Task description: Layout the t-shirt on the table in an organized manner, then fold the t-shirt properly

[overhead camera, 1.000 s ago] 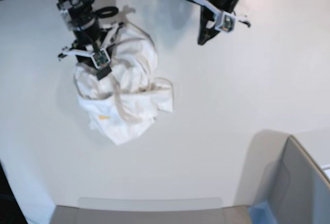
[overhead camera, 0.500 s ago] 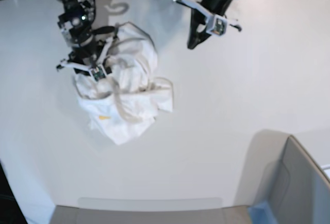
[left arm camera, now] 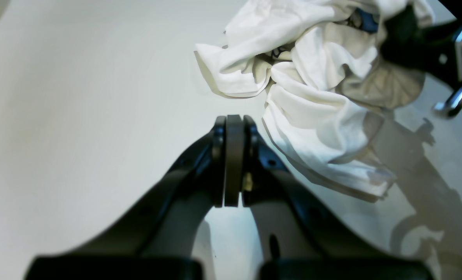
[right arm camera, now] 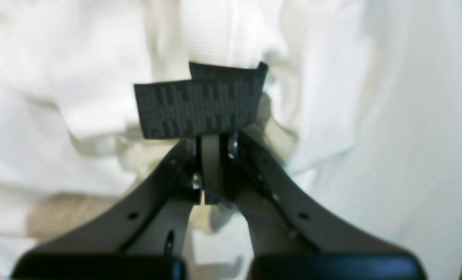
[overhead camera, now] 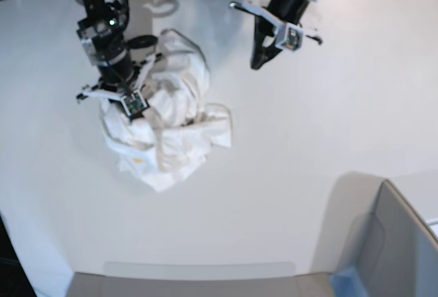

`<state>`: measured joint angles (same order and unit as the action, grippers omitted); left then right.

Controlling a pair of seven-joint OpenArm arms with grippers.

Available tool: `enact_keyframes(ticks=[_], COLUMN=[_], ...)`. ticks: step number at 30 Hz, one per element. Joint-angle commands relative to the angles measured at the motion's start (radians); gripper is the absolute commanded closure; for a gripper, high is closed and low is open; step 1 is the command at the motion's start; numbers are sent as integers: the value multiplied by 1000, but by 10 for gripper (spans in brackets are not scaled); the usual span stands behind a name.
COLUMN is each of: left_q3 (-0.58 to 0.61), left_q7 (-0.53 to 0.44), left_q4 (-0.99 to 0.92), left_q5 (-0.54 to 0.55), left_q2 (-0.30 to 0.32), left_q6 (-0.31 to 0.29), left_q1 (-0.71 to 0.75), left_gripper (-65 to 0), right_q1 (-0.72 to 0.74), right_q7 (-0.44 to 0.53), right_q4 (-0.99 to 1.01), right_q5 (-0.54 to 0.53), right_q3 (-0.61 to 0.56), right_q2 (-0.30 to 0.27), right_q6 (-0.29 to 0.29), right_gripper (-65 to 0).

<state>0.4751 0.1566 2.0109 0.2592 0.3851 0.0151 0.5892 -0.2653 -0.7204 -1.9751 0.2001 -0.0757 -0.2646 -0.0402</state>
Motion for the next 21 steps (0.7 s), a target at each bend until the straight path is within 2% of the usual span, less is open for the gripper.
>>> enact_keyframes(ticks=[1,4,6,8,10,12,14,16,18,21], left_q3=[-3,1,4,4,4,50,132,230,330,408], left_q7=[-25,-25,-24,24,88,157,215,268,323,398], left_q4=[14,4,3,3,4,4,4,4,4,4], left_q5=[-2,-2,-1,-4,-5,-5,-5,-5,-2,1], left_q2=[2,1,1,1,1,1,2,2,1,-4], left_q6=[0,0,0,-4,-7,-7,-7,-5,1,3], left_q1=[4,-5,-19,-25,-42,-88,-159,-240,-334,-446], left_gripper=[-4,-4,-4,-4,-4,-4,-4,-4,-4,-18], right_q1=[16,22,48,59,59,65,77,80,80,79], right_q7=[26,34,29,26,15,-44,-98,-104,-92,-75], right_q4=[-57,-92,-91,-89,-76,-40,30,124,201,257], right_q5=[2,0,-40,-166,-344,-517,-647,-723,-753,-752], right_q3=[14,100,196,331,474,594,664,710,730,733], right_q2=[-5,11,21,35,31,0,-48,-81,-106,-112], right_q6=[6,7,7,6,3,-2,-2,-3,-3,-3], right_gripper=[0,0,0,0,0,0,0,0,0,0])
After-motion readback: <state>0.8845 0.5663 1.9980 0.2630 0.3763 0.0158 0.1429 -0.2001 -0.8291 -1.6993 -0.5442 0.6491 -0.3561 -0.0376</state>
